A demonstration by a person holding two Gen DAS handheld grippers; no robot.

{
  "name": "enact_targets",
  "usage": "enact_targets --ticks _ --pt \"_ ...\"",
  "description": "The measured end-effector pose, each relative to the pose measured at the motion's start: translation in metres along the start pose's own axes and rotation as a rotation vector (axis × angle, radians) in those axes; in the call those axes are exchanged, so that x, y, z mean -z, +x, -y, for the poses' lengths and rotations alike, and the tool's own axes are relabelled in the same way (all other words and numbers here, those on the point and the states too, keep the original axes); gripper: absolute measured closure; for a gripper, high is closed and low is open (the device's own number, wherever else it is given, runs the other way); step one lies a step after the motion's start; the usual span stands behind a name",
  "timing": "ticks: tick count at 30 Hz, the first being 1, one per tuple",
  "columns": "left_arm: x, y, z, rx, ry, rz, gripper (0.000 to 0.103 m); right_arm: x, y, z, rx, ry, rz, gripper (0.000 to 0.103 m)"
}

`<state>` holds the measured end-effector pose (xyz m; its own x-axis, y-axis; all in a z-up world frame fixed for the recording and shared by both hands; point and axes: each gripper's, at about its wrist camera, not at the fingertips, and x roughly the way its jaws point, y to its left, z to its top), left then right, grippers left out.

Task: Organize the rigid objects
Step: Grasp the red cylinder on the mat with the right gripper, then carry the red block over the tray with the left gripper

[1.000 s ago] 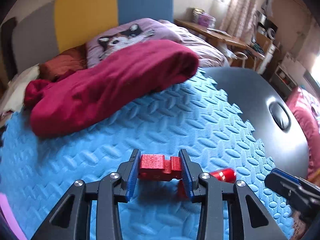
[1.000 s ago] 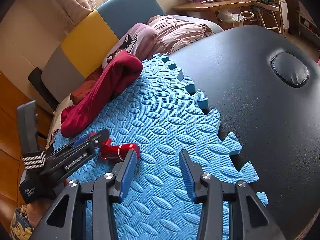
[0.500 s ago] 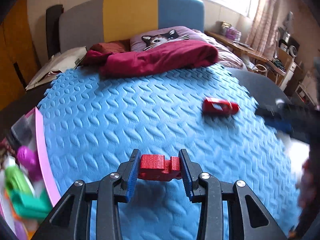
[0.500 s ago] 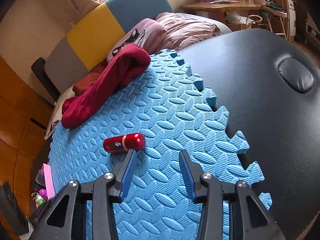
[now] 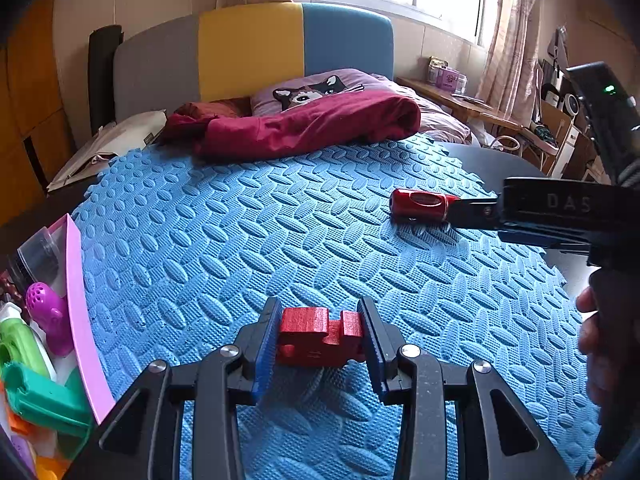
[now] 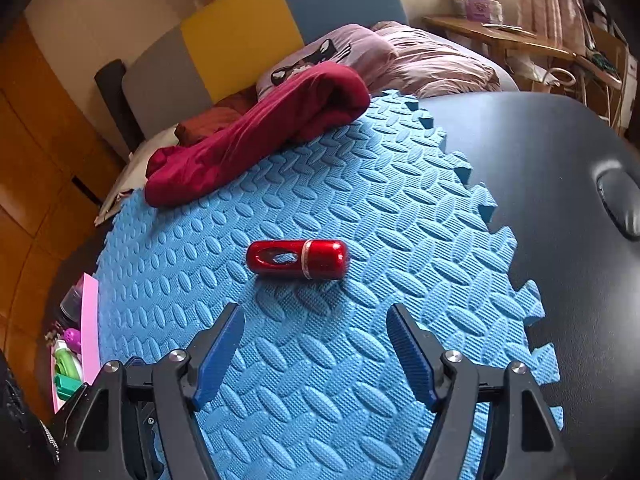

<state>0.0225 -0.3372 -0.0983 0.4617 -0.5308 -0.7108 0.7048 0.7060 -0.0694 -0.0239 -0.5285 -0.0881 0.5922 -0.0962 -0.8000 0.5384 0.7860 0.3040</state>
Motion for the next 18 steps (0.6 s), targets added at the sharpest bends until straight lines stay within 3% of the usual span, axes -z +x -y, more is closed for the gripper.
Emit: enact_targets --ticks 7,15,18 --pt "0.001 -0.002 -0.002 0.014 -0.015 0.002 0.063 -0.014 0.028 -0.023 0.114 -0.091 -0.023 0.024" --pt "0.001 0.0 -0.005 0.029 -0.039 -0.003 0.063 -0.032 0.058 -0.035 0.133 -0.103 -0.045 0.026" --pt "0.001 0.0 -0.005 0.033 -0.043 -0.005 0.063 -0.02 0.063 -0.042 0.189 -0.161 0.029 0.027"
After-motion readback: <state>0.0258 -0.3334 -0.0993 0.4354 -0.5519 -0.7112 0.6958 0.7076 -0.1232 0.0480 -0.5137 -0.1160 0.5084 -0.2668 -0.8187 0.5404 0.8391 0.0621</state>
